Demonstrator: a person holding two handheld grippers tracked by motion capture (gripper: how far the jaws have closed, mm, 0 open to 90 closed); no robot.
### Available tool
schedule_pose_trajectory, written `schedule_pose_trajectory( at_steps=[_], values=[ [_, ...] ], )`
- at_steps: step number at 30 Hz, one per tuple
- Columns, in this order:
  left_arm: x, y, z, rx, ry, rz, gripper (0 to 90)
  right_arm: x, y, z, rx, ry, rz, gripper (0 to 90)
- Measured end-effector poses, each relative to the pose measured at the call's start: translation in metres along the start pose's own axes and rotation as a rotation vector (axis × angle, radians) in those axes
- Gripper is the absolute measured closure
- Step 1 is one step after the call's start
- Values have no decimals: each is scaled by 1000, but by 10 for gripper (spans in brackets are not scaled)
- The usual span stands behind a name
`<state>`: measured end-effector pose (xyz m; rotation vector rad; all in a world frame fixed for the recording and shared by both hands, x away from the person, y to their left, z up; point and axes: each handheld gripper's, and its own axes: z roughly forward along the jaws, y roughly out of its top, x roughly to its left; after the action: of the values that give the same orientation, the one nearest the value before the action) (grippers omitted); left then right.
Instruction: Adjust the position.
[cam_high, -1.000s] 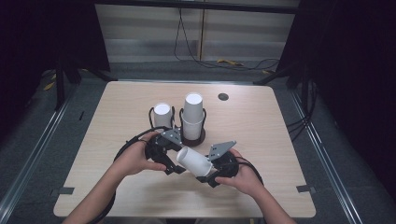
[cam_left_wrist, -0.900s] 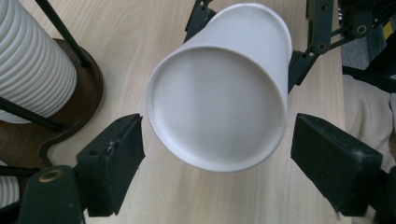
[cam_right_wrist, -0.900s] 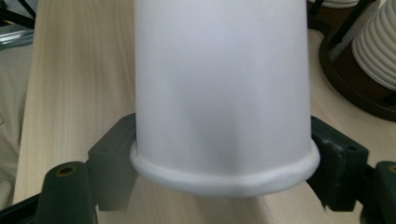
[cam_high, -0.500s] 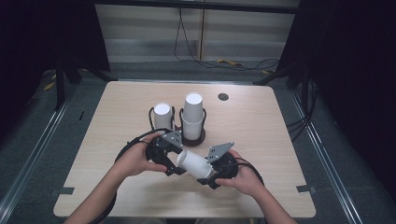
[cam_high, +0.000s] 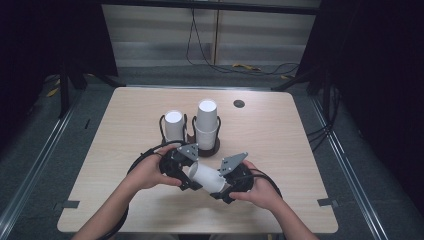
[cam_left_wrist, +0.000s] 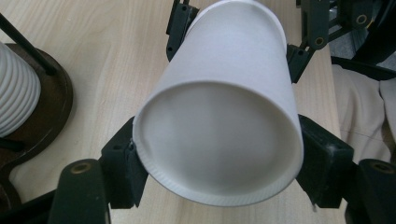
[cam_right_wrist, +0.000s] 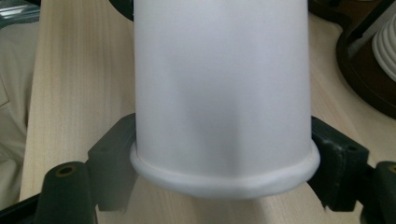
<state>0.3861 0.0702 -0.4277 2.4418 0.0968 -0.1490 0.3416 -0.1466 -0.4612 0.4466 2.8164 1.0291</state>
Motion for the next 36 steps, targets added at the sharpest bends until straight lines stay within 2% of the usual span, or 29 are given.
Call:
schedule_pose_trajectory(
  at_steps=[2,5,16,18,19,21,26,29,30,32,34,35,36],
  values=[
    [2,0,0,-11,-13,-4,274,0,0,0,1,5,0,216],
    [0,1,1,-11,-8,-1,261,1,0,1,4,8,-6,216],
    [-2,0,5,52,-28,31,292,3,1,2,18,15,-24,216],
    [-2,0,6,41,-19,30,291,3,1,2,23,10,-25,216],
    [-2,0,5,53,-27,32,290,3,1,2,18,16,-22,216],
    [-3,1,7,72,-1,40,288,3,2,2,14,16,-25,216],
    [-3,1,6,76,-14,40,301,2,2,1,12,17,-33,216],
    [-4,1,5,96,-21,28,323,3,2,1,10,16,-45,216],
    [-4,1,4,113,-38,28,330,3,2,0,12,19,-45,216],
    [-4,1,5,110,-27,26,335,4,2,1,12,22,-61,213],
    [-5,1,4,117,-40,19,338,4,2,2,6,27,-65,207],
    [-4,1,4,114,-38,32,338,4,2,2,6,27,-65,207],
    [-4,0,3,111,-44,19,339,4,1,2,-1,27,-59,204]
  ],
)
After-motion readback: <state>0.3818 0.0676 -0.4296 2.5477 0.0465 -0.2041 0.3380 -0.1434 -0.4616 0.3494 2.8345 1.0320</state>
